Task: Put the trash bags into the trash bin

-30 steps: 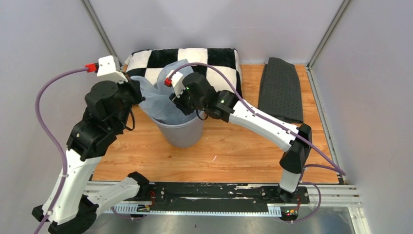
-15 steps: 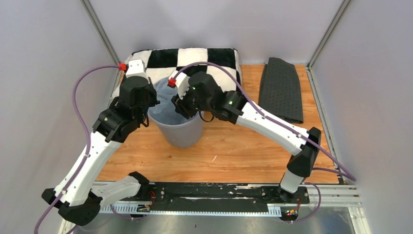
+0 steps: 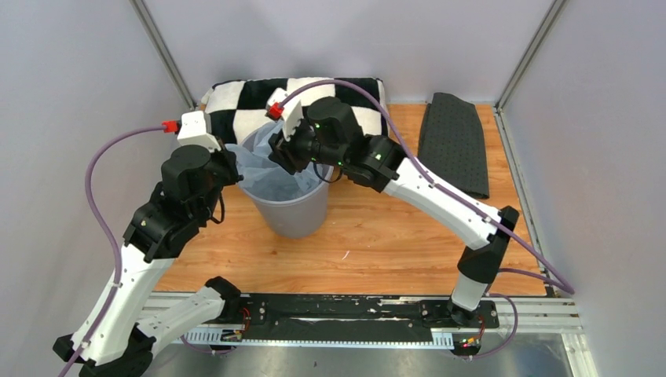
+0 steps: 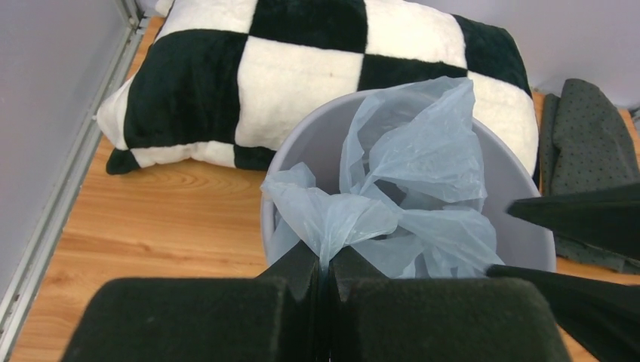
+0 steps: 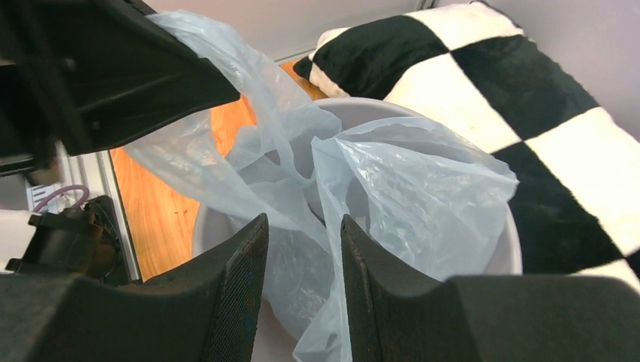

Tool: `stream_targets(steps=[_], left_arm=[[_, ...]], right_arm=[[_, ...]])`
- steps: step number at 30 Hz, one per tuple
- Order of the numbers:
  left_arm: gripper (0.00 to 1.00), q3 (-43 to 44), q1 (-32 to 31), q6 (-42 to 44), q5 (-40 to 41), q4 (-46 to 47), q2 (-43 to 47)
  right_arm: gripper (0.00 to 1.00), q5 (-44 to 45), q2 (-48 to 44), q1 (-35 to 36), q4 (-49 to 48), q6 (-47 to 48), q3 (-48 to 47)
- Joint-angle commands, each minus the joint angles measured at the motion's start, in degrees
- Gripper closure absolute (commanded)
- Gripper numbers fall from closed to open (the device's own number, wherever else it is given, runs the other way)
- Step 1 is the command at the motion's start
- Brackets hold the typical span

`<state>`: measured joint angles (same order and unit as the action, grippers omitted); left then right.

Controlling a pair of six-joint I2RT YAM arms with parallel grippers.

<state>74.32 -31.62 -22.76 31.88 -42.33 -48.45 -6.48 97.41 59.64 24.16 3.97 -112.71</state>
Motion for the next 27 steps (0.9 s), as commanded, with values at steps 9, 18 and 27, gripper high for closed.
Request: stream_targets(steps=[9,18,27], left_arm=[[1.0,-1.38,0.33,0.11,-2.04,0.16,2.32],[1.0,-1.63,0.33,0.08,-2.75,0.06,3.22],[1.0,-2.29,0.33,-0.61,-3.13,0.14,4.07]], right_arm=[[0.57,-0.39,7.57,0.5,3.99,-1.23,-5.05],[0.55,3.59,11.68,0.55,4.74,0.33,-7.36],[0.59,10.06,13.48,1.97,4.74,2.13,-8.06]])
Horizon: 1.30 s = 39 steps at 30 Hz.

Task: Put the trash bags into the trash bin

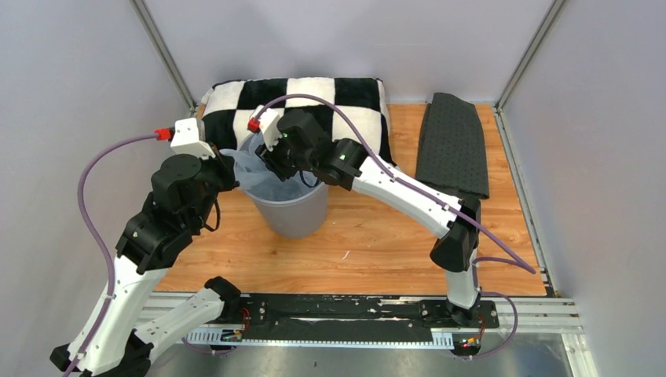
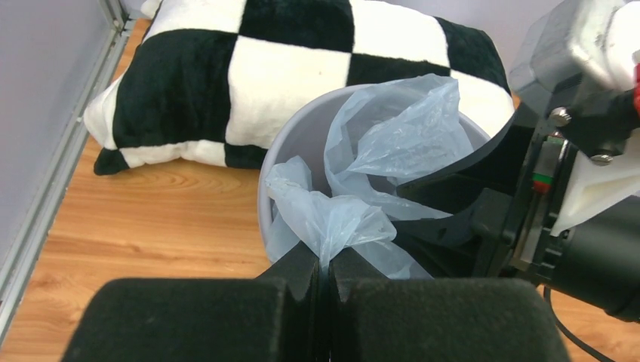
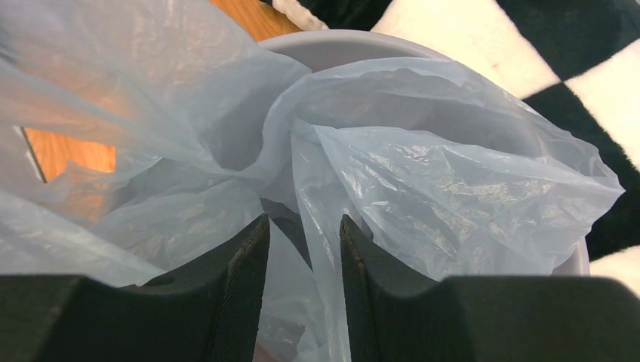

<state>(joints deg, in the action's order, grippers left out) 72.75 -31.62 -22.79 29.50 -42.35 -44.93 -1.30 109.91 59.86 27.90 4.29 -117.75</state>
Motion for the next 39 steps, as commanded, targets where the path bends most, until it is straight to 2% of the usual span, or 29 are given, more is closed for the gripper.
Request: stream_targets(steps=[1,3,8,9,18,29,32,35,36,39], left_arm=[[1.0,-0.72,0.33,-0.58,-0.71,0.12,0.58],[1.0,-0.92,0.33,-0.59,-0.54,0.12,0.72],[1.0,-0.7,0.33,-0.33,0.64,-1.02,1.12],[1.0,-0.52,0.33,-0.27,1.03,-1.48,1.08],[1.0,-0.38,0.34,-1.02,4.35,-6.74,3.17],[1.0,-0.18,0.28,-1.89,5.89,-12.58,4.44],[1.0,-1.26,0.33,-2.61,5.39,-13.02,5.48],[1.0,-1.96,0.33,-3.1,4.69,-13.02,5.74],[1.0,-2.05,0.33,-3.26,4.42,-13.02,5.75],[1.0,-2.04,0.33,-3.52,3.81,-12.94,5.83]], right_arm=[[0.6,5.68,1.19,2.06,1.01,2.26,-3.21],[0.67,7.41,1.51,2.43,1.17,2.99,-3.42],[0.99,11.74,-0.02,2.49,1.95,3.77,-3.58],[1.0,12.58,-0.93,2.58,2.05,3.86,-3.4],[1.0,16.86,-10.48,2.48,1.89,3.25,1.03],[1.0,24.43,-22.96,-0.42,2.1,-2.8,15.26],[1.0,21.62,-25.99,-2.09,2.19,-5.78,19.21],[1.0,15.24,-26.68,-1.99,1.76,-7.57,19.61],[0.98,13.7,-26.37,-1.43,1.77,-7.71,18.99],[0.85,11.63,-23.39,1.03,3.62,-6.13,13.75]])
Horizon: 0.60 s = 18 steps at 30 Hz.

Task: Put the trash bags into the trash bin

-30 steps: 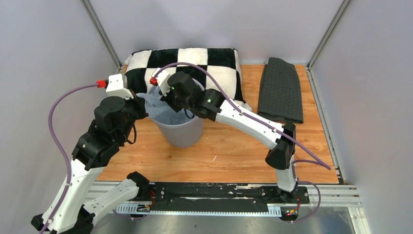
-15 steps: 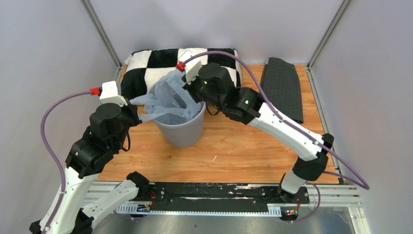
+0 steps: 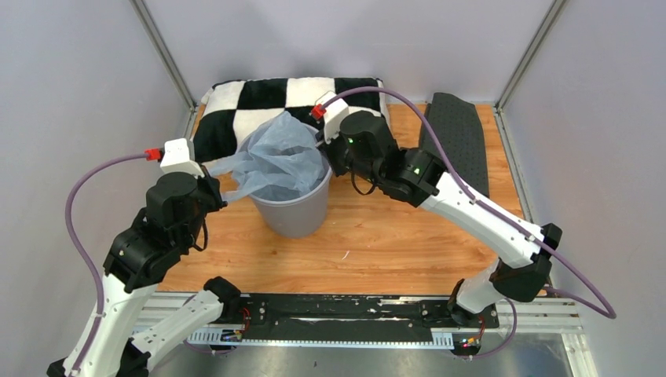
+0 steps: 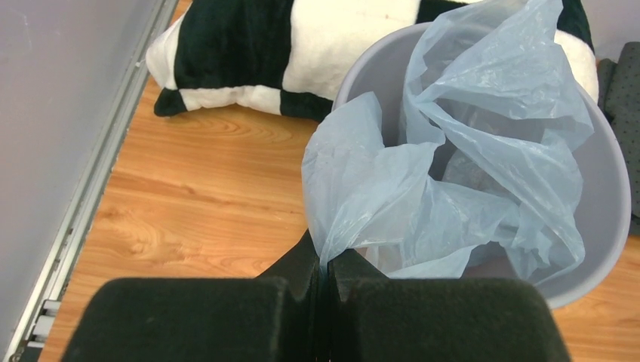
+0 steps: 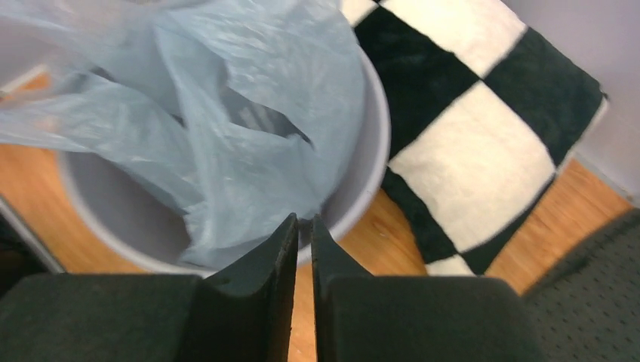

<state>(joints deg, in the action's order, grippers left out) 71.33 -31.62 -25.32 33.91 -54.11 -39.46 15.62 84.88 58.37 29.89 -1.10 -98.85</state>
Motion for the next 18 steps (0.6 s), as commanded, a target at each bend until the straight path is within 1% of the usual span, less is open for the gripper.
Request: stream_targets(steps=[1,2,3,5,8,13,18], left_arm=[[1.0,-0.58,0.33,-0.98,-0.68,-1.18,0.47],[1.0,-0.51,0.28,-0.96,-0.61,-1.18,0.49],[1.0,-0.42,0.32,-0.86,-0.58,-1.18,0.51],[1.0,-0.23,0.32,-0.74,-0.59,-1.18,0.46],[1.0,-0.22,0.33,-0.86,-0.75,-1.18,0.55],[1.0,-0.22,0.33,-0.96,-1.07,-1.09,0.44],[1.0,-0.06,0.33,-0.83,-1.23,-1.09,0.25]], right_arm=[[0.8,-5.45,3.84,3.33,2.66,0.12,-7.4],[0.74,-5.78,5.46,4.01,3.62,0.73,-9.63],[0.71,-6.53,7.51,4.33,5.02,0.83,-12.06],[0.69,-8.05,11.47,4.38,8.27,0.88,-17.28],[0.62,-10.33,16.99,4.43,12.63,0.84,-24.35],[0.6,-11.38,23.97,5.09,17.67,3.23,-33.33],[0.55,-10.52,27.35,5.44,18.41,4.68,-36.73]])
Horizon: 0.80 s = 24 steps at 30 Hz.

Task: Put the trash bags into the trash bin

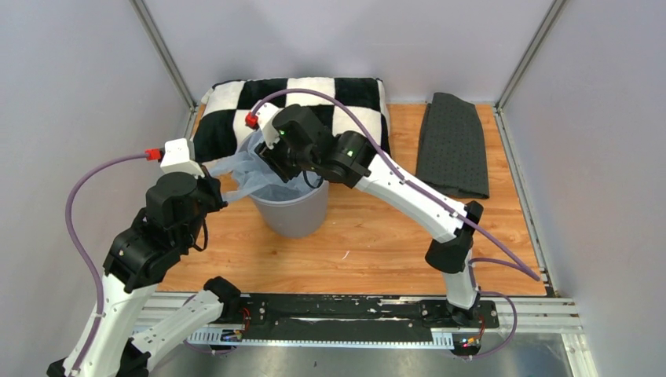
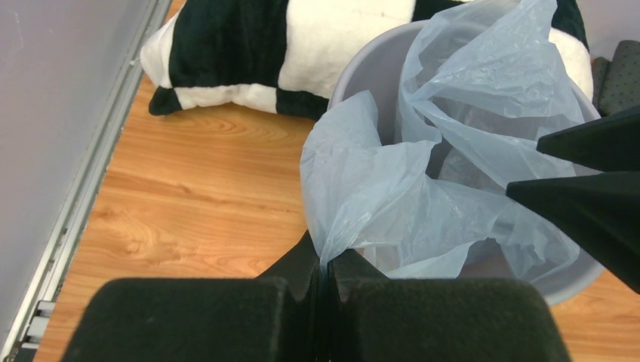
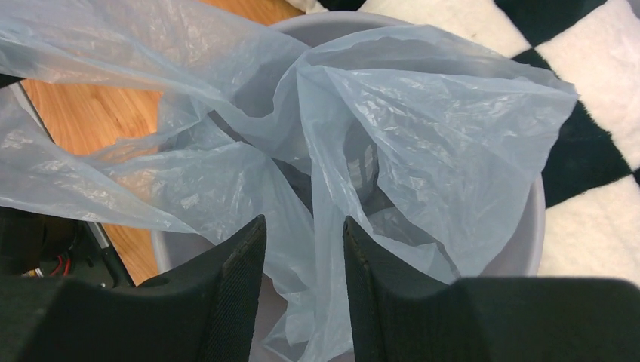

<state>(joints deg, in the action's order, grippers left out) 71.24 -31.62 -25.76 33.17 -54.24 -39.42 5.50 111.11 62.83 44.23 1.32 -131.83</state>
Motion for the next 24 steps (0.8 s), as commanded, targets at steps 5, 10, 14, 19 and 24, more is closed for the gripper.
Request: stream_targets(steps=[5,10,14,19,24], left_arm=[[1.0,0.21,0.34,-0.26,-0.44,-0.96,0.16],[1.0,0.21,0.32,-0.43,-0.77,-0.9,-0.08],[1.0,0.04,0.33,-0.41,-0.9,-0.87,-0.05],[1.0,-0.05,0.33,-0.48,-1.04,-0.87,-0.13],[1.0,-0.05,0.33,-0.56,-1.22,-0.87,-0.16]], right_arm=[[0.54,1.25,4.27,1.07,4.9,3.43,-5.52],[0.54,4.31,6.52,1.86,4.06,6.11,-6.33],[0.54,7.55,8.58,2.78,3.28,8.87,-7.74],[0.54,12.69,10.27,3.89,1.98,11.25,-7.94],[0.55,18.29,11.77,4.94,0.97,13.88,-7.67]])
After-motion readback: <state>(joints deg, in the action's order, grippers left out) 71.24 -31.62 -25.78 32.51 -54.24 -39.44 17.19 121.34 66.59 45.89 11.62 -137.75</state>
